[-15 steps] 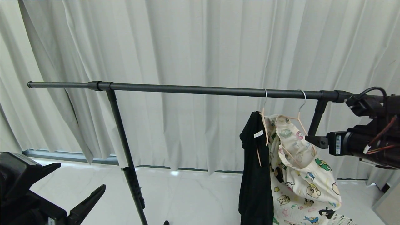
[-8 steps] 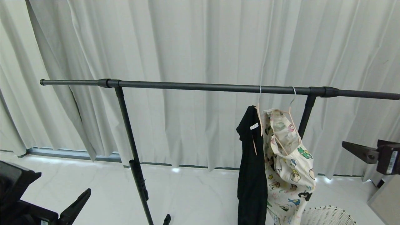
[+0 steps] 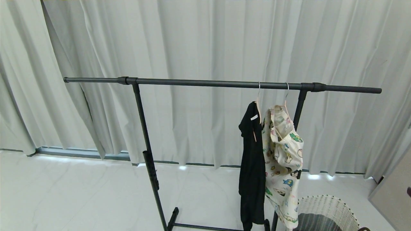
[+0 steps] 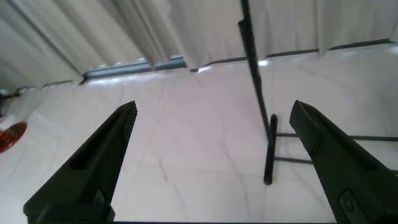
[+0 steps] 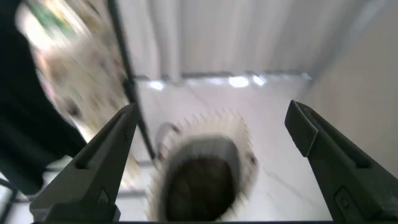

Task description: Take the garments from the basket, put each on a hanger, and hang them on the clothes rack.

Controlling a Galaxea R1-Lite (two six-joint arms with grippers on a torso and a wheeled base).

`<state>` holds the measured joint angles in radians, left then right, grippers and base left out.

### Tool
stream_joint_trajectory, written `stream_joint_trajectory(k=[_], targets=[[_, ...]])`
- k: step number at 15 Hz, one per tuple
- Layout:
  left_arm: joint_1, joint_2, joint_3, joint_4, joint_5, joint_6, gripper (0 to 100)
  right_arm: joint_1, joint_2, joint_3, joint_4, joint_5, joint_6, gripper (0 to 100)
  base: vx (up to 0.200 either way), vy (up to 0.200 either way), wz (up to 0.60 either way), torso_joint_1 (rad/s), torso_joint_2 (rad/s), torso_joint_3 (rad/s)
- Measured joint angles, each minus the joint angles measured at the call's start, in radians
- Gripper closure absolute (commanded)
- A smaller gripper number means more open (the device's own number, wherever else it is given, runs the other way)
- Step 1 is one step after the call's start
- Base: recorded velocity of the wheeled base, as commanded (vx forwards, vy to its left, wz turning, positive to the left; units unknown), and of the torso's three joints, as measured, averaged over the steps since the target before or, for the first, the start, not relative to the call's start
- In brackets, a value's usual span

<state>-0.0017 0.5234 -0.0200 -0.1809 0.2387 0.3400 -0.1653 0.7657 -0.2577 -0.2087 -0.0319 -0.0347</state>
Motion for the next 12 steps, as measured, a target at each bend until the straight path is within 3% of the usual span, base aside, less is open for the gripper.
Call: stream_joint_trajectory(k=[3,7,10,12], targets=[[0.042,-0.216,0.003,0.126,0.052,-0.001,0,0.011,-0.137,0.094,0.018,0.049,-0.047,0,0.000,0.000,0.00,0.000,0.00,0.000],[0.059,-0.391,0.000,0.152,0.097,-0.030,0,0.059,-0.319,0.214,0.048,0.090,-0.117,0,0.000,0.000,0.00,0.000,0.00,0.000],[0.061,-0.429,0.004,0.154,0.104,-0.181,0,0.070,-0.513,0.243,0.150,0.082,-0.096,0,0.000,0.000,0.00,0.000,0.00,0.000],[0.061,-0.439,0.010,0.155,0.120,-0.286,0,0.074,-0.603,0.252,0.184,0.032,-0.069,0,0.000,0.000,0.00,0.000,0.00,0.000]])
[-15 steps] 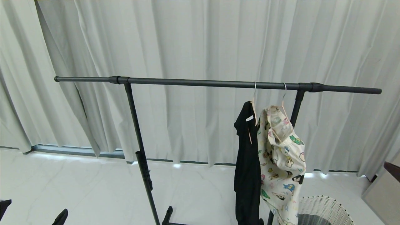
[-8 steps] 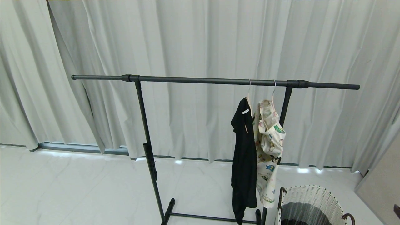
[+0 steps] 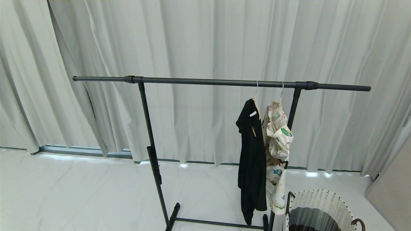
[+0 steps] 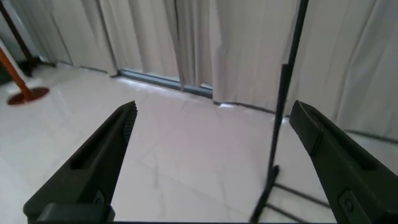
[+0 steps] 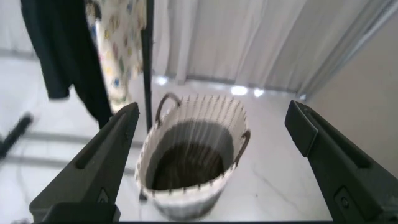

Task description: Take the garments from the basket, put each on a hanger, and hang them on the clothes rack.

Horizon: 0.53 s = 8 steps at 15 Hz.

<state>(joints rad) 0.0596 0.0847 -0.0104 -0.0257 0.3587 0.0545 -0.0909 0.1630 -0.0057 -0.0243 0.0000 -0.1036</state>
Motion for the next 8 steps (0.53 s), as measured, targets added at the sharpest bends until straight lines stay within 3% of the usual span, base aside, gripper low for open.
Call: stream_joint_trajectory(k=[1,4,5,8], targets=[[-0.001,-0.004,0.001,0.000,-0.024,-0.006,0,0.001,-0.023,0.001,0.011,-0.004,0.010,0,0.000,0.000,0.00,0.000,0.00,0.000],[-0.048,-0.035,0.003,0.001,-0.233,0.021,0,0.002,-0.059,0.005,0.013,-0.005,0.010,0,0.000,0.000,0.00,0.000,0.00,0.000],[-0.056,-0.048,0.004,0.002,-0.310,-0.001,0,0.006,-0.064,0.005,0.013,-0.005,0.008,0,0.000,0.000,0.00,0.000,0.00,0.000],[-0.060,-0.074,0.009,0.006,-0.337,-0.016,0,0.063,-0.090,0.006,0.014,-0.004,0.004,0,0.000,0.000,0.00,0.000,0.00,0.000]])
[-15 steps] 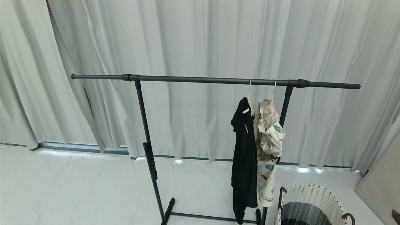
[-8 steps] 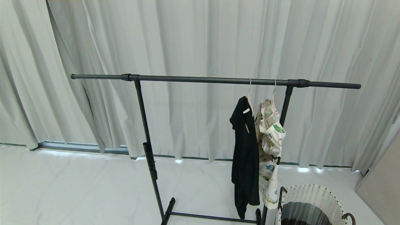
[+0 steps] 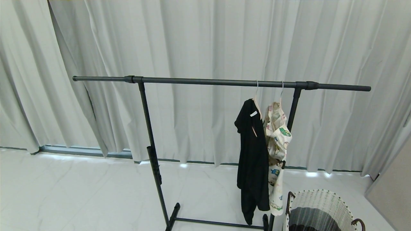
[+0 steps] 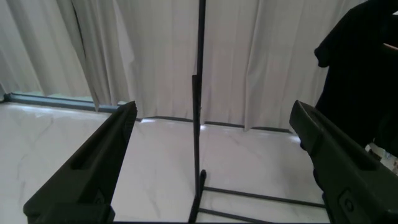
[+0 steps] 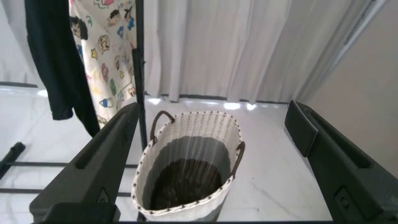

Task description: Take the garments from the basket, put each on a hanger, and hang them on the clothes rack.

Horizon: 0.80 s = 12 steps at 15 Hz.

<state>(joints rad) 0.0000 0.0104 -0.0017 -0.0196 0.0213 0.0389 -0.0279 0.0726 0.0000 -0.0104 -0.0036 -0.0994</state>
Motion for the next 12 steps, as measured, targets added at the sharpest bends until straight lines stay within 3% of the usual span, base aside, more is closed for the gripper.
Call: stream_joint_trajectory(k=[12], targets=[[0.000,-0.009,0.002,0.000,0.000,-0.009,0,0.029,-0.071,0.000,0.001,0.000,0.026,0,0.000,0.000,0.00,0.000,0.00,0.000]])
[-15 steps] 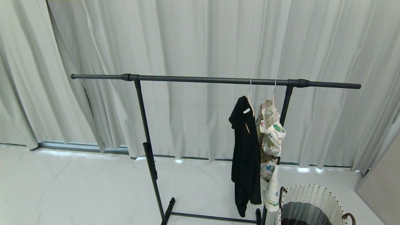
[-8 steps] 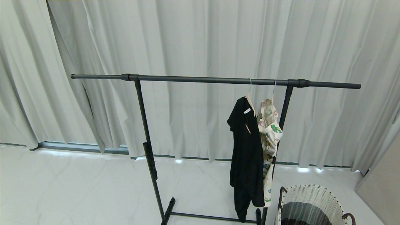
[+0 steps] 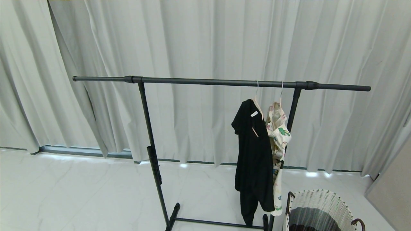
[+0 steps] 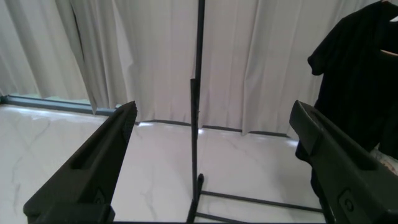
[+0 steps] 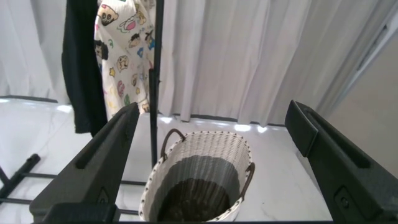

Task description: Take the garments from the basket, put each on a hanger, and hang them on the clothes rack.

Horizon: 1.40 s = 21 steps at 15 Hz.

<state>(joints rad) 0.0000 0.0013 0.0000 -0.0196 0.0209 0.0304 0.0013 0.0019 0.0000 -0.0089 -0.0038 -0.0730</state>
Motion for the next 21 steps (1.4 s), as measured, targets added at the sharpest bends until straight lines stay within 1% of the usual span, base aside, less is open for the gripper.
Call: stream_joint_trajectory(k=[21], targets=[[0.001,-0.001,0.000,0.002,0.000,-0.001,0,0.000,0.000,0.000,0.000,-0.001,0.001,0,0.000,0.000,0.00,0.000,0.00,0.000]])
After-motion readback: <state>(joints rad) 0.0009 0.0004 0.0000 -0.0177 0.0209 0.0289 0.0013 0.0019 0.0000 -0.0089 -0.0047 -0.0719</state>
